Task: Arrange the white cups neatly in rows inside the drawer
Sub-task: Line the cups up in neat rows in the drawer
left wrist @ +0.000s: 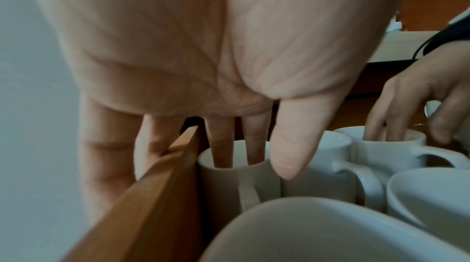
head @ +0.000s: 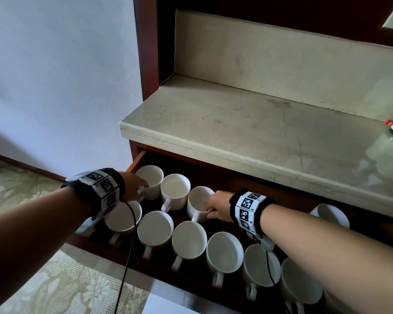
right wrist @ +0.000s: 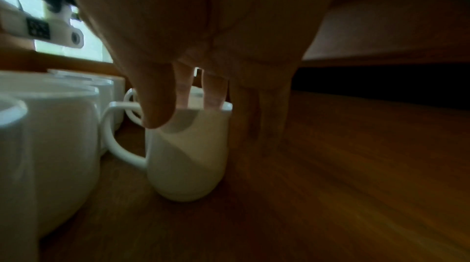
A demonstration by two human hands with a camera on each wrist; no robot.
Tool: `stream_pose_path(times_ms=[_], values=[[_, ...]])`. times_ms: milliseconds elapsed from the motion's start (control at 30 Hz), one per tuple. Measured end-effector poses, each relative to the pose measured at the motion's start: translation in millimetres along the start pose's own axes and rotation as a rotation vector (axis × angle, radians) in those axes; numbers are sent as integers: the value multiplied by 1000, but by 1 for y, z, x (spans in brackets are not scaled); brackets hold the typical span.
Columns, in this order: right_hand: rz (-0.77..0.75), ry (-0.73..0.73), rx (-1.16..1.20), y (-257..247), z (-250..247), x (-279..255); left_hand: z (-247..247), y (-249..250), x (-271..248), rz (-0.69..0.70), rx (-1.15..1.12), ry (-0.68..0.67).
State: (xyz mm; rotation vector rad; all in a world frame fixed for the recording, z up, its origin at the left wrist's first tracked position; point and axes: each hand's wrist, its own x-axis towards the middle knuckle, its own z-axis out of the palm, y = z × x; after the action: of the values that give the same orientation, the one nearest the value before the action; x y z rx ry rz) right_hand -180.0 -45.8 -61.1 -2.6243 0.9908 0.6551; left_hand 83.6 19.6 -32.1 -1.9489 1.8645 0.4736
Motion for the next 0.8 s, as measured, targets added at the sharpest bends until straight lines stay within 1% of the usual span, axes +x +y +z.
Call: stream_pose_path(times_ms=[67, 133, 200, 233, 267, 333, 400, 467, 500, 567, 600, 633, 700, 800], values=[[-39, 49, 27, 3, -4, -9, 0, -1, 0, 4, -7, 0], [-75, 139, 60, 10, -12, -27, 1, -2, 1, 9, -26, -2], [-42, 200, 84, 24, -17, -54, 1, -2, 1, 16, -29, 0], [8, 200, 79, 35, -16, -70, 1, -1, 0, 18, -27, 2], [92, 177, 58, 48, -14, -86, 1, 0, 0, 21, -28, 3], [300, 115, 7, 76, -5, -117, -1, 2, -1, 18, -43, 7], [519, 42, -19, 102, 7, -140, 6, -7, 7, -7, -59, -27], [692, -12, -17, 123, 20, -159, 20, -23, 34, -7, -82, -36], [753, -24, 3, 129, 25, -167, 40, -44, 68, 6, -81, -10], [810, -17, 64, 134, 33, -173, 90, -101, 151, 5, -93, 6], [822, -2, 106, 134, 35, -174, 106, -120, 182, 13, -109, 17], [834, 20, 133, 133, 36, -172, 113, -128, 196, 2, -137, 6], [870, 51, 148, 130, 36, -167, 110, -122, 194, -17, -152, 1], [943, 34, 79, 128, 34, -156, 82, -94, 145, -58, -129, 40]])
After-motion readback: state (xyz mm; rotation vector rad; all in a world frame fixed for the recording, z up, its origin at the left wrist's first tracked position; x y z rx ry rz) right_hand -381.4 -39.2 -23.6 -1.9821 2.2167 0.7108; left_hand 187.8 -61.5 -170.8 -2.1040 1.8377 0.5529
